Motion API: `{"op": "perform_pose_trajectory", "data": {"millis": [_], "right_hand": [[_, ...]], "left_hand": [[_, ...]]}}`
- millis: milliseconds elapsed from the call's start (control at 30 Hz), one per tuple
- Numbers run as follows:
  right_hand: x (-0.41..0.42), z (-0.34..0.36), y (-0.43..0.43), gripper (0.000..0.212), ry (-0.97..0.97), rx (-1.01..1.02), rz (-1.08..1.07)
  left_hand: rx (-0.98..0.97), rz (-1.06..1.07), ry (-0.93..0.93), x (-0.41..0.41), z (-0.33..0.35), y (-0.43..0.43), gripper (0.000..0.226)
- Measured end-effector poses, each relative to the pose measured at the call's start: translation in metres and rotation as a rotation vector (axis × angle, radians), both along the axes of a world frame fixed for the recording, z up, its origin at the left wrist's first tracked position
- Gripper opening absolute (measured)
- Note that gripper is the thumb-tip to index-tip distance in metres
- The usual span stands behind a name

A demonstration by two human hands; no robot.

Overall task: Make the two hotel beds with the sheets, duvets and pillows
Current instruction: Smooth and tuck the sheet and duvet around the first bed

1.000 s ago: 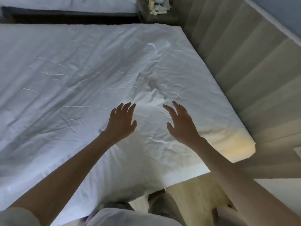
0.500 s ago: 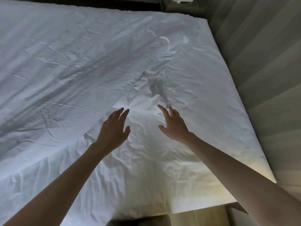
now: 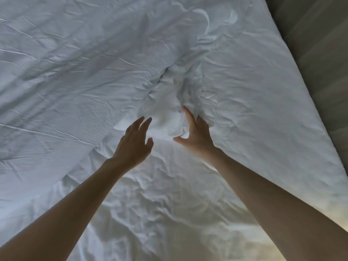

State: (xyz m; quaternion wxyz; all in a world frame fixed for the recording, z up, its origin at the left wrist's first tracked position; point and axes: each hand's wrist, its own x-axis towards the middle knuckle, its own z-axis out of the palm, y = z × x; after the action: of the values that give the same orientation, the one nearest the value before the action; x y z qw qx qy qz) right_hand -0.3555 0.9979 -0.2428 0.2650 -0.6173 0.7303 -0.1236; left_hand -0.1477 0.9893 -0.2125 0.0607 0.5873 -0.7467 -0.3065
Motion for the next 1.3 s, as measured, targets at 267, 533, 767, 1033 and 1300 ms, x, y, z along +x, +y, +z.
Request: {"op": "perform_pose_trajectory", "data": {"millis": [267, 533, 767, 1033, 1300], "right_hand": [[0.029, 0.014, -0.015, 0.038, 0.013, -0.181, 0.025], [0.041, 0.15, 0.003, 0.032, 0.08, -0.243, 0.131], [-0.009, 0.25, 0.095, 0.021, -0.119, -0.226, -0.145], [-0.131, 0.309, 0.192, 0.018, -0.358, -0.475, -0.591], [-0.238, 0.337, 0.237, 0.018, -0.293, -0.534, -0.603]], "left_hand": [[0.017, 0.014, 0.02, -0.005, 0.014, 0.005, 0.064], [-0.176, 0.053, 0.119, -0.004, 0.07, 0.042, 0.102], [-0.316, 0.008, -0.05, -0.006, 0.12, 0.076, 0.111], [-0.381, -0.295, -0.058, -0.099, 0.195, 0.145, 0.048], [-0.47, -0.203, 0.05, -0.2, 0.259, 0.192, 0.041]]}}
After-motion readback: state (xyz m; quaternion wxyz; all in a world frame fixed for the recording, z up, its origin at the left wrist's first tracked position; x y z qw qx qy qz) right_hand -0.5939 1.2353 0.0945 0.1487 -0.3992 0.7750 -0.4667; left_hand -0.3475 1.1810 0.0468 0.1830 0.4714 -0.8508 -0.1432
